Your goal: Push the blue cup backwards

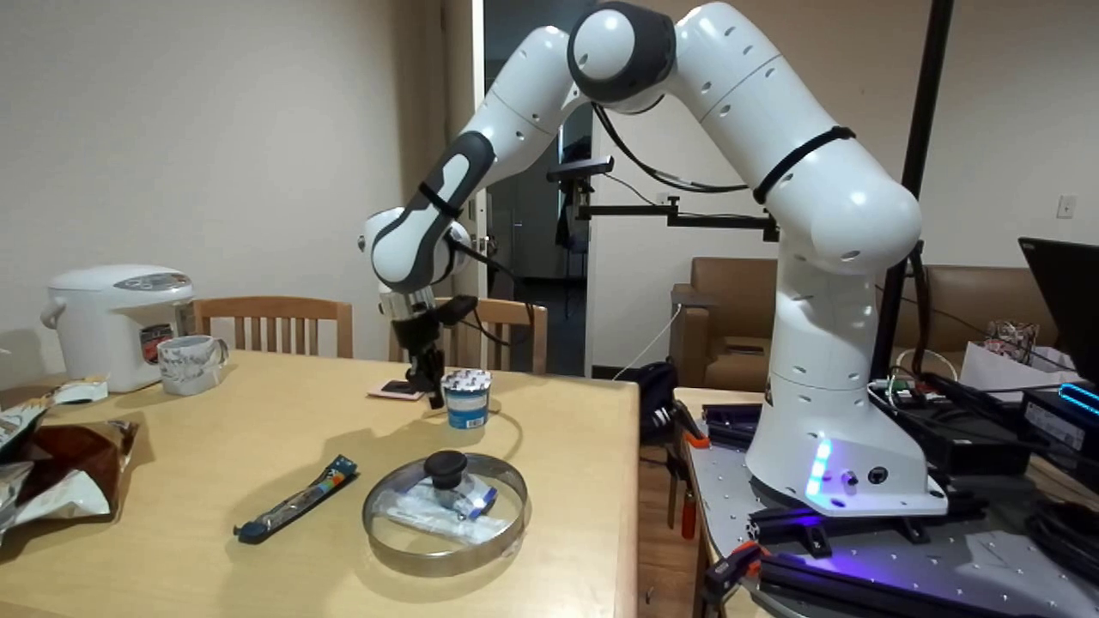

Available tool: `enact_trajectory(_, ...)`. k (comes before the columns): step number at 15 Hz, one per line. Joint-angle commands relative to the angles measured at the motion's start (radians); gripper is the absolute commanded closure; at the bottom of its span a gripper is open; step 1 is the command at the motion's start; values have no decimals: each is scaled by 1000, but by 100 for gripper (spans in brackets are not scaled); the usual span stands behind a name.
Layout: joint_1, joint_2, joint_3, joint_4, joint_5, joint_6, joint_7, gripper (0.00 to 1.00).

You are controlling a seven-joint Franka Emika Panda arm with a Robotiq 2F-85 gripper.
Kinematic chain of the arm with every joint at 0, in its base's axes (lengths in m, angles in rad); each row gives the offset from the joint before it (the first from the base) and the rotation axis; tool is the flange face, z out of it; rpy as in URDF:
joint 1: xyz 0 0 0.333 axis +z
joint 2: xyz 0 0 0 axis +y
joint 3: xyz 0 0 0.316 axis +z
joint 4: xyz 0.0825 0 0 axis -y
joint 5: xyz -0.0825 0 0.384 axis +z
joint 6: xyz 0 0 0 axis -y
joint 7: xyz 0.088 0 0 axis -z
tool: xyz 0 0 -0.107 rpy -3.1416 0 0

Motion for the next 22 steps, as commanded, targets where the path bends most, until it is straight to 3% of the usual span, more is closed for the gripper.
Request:
enact_trajectory(1, -1, -60, 0, -128, 12, 113, 24, 100)
enact_trajectory(11, -4, -156, -45, -402, -15, 319, 35, 100)
enact_trajectory(22, 37, -207, -52, -569, -22, 477, 71, 100)
